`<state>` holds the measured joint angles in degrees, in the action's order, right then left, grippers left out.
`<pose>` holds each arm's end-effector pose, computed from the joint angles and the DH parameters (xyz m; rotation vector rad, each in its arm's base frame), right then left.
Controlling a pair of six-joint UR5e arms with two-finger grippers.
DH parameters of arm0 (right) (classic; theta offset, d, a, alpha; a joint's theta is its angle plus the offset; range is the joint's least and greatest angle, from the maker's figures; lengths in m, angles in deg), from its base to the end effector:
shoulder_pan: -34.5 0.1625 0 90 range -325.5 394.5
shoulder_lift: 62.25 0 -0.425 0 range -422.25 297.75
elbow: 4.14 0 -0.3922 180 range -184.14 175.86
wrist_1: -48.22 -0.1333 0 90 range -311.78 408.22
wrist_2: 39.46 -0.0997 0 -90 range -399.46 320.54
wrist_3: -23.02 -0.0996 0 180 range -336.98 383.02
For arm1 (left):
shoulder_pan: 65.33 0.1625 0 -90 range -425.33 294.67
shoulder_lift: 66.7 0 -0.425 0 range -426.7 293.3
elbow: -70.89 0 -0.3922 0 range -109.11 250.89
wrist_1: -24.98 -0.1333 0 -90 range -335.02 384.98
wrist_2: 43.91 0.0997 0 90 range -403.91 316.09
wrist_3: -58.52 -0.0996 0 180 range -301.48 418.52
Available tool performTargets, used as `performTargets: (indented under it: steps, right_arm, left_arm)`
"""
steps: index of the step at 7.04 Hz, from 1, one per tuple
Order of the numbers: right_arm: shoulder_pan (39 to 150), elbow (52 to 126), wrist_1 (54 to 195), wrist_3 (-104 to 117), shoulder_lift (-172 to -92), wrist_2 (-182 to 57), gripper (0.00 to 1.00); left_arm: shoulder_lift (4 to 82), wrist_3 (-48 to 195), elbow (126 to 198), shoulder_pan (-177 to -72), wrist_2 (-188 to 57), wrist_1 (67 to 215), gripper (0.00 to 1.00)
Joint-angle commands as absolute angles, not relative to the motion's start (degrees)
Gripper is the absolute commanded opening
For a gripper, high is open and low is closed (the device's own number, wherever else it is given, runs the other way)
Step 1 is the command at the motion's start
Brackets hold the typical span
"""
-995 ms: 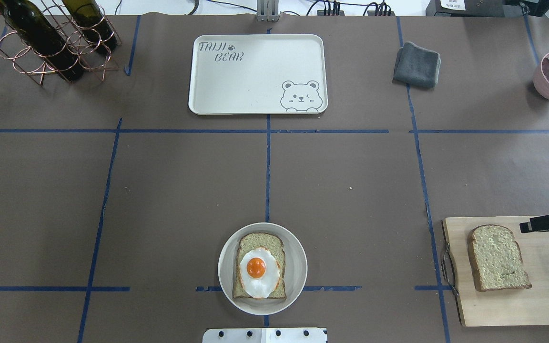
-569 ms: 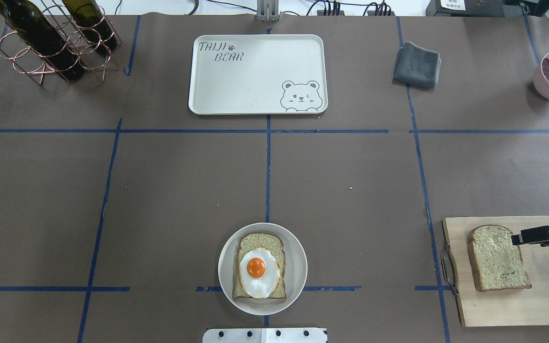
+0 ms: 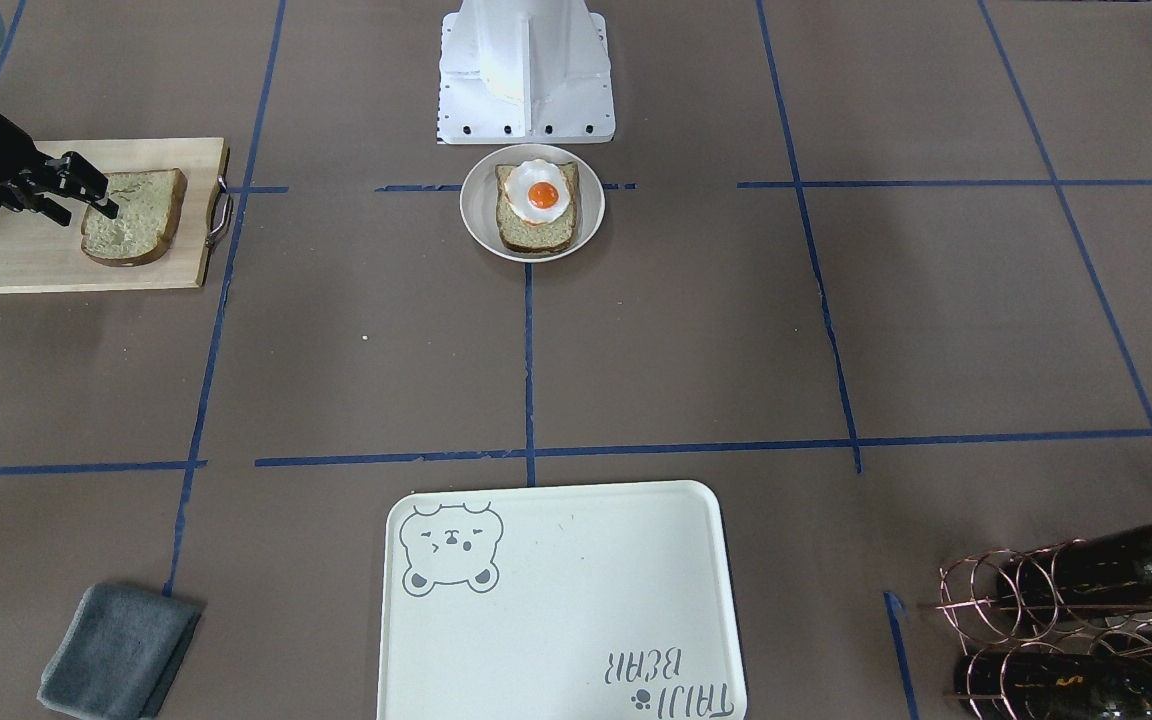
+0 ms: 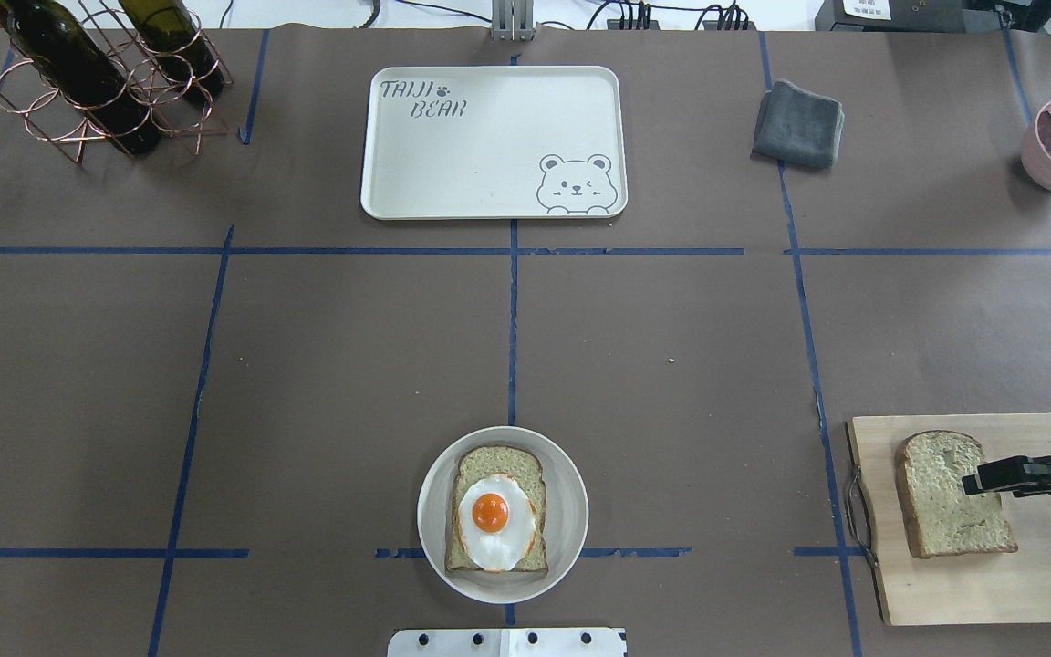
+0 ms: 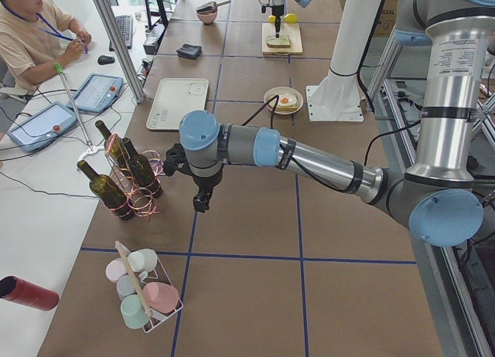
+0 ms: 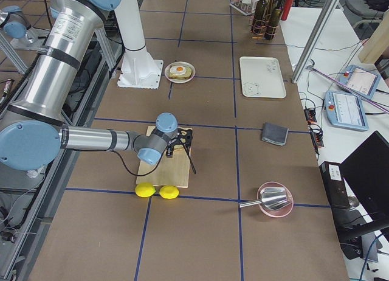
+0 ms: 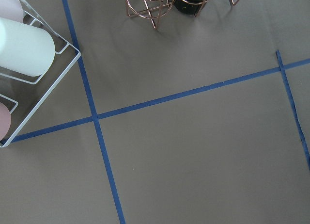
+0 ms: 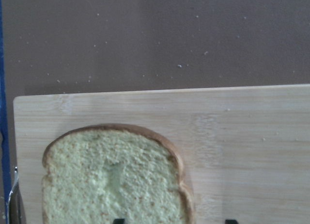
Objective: Make sandwich and place on tray
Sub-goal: 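Lower the right gripper onto the bread slice on the cutting board and grasp it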
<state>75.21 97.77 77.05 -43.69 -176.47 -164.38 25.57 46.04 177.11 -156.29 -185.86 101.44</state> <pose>-0.2049 -0.2769 0.6124 -0.0471 -0.9999 0.0185 -0.0631 -0.4924 0.5153 0.1863 0.8925 0.2261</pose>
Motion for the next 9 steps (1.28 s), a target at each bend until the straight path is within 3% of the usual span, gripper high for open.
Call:
performTargets:
  steps: [1,2,9]
  right_arm:
    - [75.0,97.6,77.0,-43.8,-176.6,-164.3,0.2]
    - [75.0,97.6,77.0,-43.8,-176.7,-164.3,0.0]
    - [75.4,99.2,76.3,-43.8,-176.9,-164.6,0.0]
  left_arm:
    - [25.6,46.0,177.2,-156.3,-185.9,101.4,1.0]
    - [25.6,46.0,177.2,-156.3,-185.9,101.4,1.0]
    - [25.7,46.0,177.8,-156.3,-185.9,101.5,1.0]
